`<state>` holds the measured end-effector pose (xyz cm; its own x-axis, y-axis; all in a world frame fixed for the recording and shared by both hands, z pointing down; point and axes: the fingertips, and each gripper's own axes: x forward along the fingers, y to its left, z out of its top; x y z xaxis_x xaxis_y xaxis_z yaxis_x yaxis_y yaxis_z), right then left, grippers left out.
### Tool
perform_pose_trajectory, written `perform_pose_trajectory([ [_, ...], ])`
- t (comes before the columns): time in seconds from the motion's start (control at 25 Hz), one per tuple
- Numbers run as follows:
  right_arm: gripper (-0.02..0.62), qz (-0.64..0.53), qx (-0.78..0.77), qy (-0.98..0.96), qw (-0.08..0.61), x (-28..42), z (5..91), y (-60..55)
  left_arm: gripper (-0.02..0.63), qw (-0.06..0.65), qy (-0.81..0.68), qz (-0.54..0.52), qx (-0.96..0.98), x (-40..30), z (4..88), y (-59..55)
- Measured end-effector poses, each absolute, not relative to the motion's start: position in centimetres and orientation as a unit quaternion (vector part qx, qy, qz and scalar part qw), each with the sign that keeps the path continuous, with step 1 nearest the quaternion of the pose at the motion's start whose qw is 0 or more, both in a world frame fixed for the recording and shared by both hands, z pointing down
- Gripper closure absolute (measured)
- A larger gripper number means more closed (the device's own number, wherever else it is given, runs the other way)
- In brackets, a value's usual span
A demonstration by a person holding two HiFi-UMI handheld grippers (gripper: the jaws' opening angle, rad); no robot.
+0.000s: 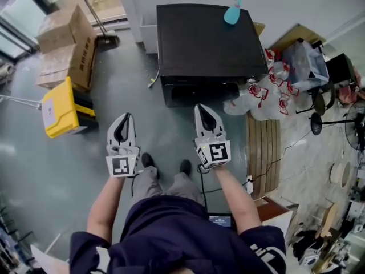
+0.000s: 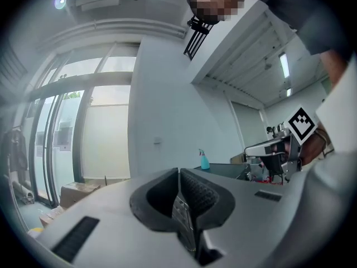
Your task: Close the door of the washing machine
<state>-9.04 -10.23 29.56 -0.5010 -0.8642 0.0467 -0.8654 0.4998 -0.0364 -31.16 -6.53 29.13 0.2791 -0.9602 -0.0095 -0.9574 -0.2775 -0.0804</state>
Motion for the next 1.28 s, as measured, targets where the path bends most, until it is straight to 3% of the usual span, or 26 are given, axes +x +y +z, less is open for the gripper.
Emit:
perform_pose_trajectory([
  [1.28,0.575,-0.007,0.511,-0.859,0.03,-6.6,20.1,-7.9,0.572,0.069,0.614,0.009,-0.786,-35.6,20.3,-3.4],
])
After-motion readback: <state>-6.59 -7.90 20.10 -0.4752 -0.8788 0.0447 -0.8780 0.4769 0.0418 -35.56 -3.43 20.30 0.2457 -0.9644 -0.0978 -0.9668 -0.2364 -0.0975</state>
